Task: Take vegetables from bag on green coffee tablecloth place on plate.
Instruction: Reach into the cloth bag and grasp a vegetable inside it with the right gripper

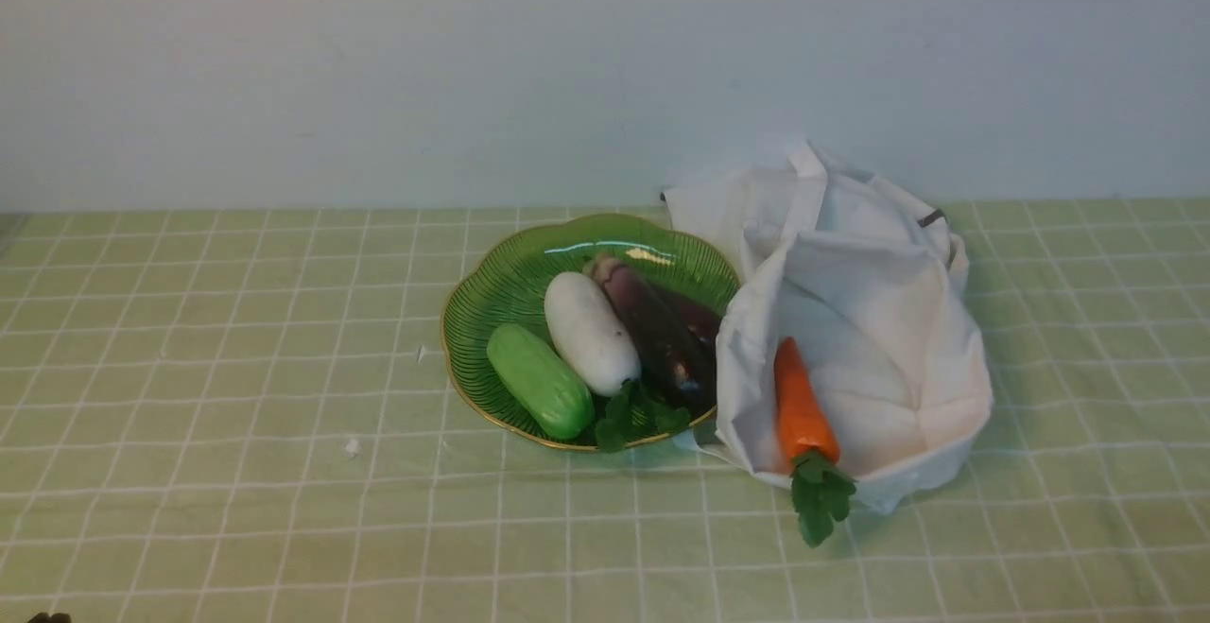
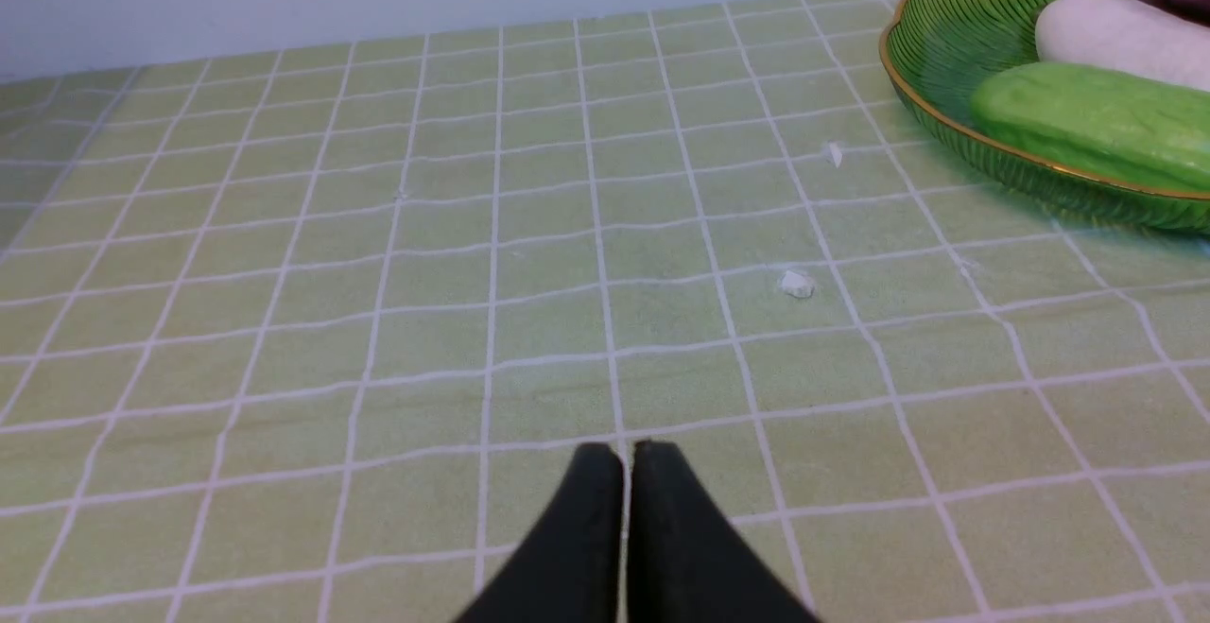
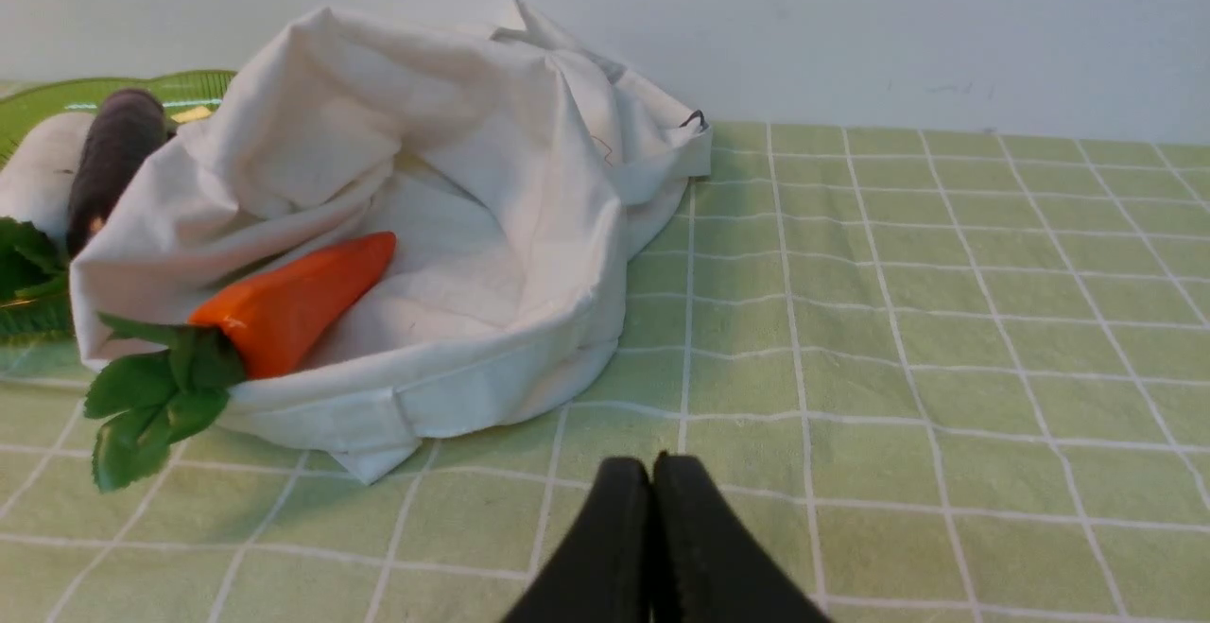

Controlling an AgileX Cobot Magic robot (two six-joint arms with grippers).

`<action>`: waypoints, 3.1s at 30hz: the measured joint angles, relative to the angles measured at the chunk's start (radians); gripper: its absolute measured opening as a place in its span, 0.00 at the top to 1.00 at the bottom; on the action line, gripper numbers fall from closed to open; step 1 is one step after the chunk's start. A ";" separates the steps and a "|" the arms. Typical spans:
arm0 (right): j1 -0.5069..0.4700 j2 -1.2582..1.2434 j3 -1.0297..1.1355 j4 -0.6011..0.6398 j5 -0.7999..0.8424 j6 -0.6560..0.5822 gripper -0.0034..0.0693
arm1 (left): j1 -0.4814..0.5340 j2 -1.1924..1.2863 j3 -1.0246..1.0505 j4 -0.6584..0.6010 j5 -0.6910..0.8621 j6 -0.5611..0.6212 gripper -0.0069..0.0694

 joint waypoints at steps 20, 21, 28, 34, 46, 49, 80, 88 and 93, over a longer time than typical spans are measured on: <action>0.000 0.000 0.000 0.000 0.000 0.000 0.97 | 0.000 0.000 0.000 0.000 0.000 0.000 0.91; 0.000 0.000 0.000 0.000 -0.001 0.005 0.97 | 0.000 0.000 0.000 0.000 0.000 0.000 0.91; 0.000 0.000 0.009 0.395 -0.044 0.185 0.97 | 0.000 0.000 0.000 0.000 0.000 0.000 0.91; 0.000 0.000 0.010 0.790 -0.074 0.259 0.97 | 0.000 0.000 0.000 0.000 0.000 0.000 0.91; 0.000 0.000 -0.063 0.949 -0.183 0.049 0.97 | 0.000 0.000 0.000 0.000 0.000 0.000 0.91; 0.000 0.011 -0.189 0.931 -0.228 -0.143 0.97 | 0.000 0.000 0.000 0.000 0.000 0.000 0.91; 0.230 1.460 -0.990 0.515 0.545 -0.286 0.94 | 0.000 0.000 0.000 0.000 0.000 0.000 0.91; 0.282 1.627 -1.113 0.249 0.431 0.009 0.77 | 0.000 0.000 0.000 0.000 0.000 0.000 0.91; 0.282 1.742 -1.130 0.167 0.289 0.114 0.51 | 0.000 0.000 0.000 0.000 0.000 0.000 0.91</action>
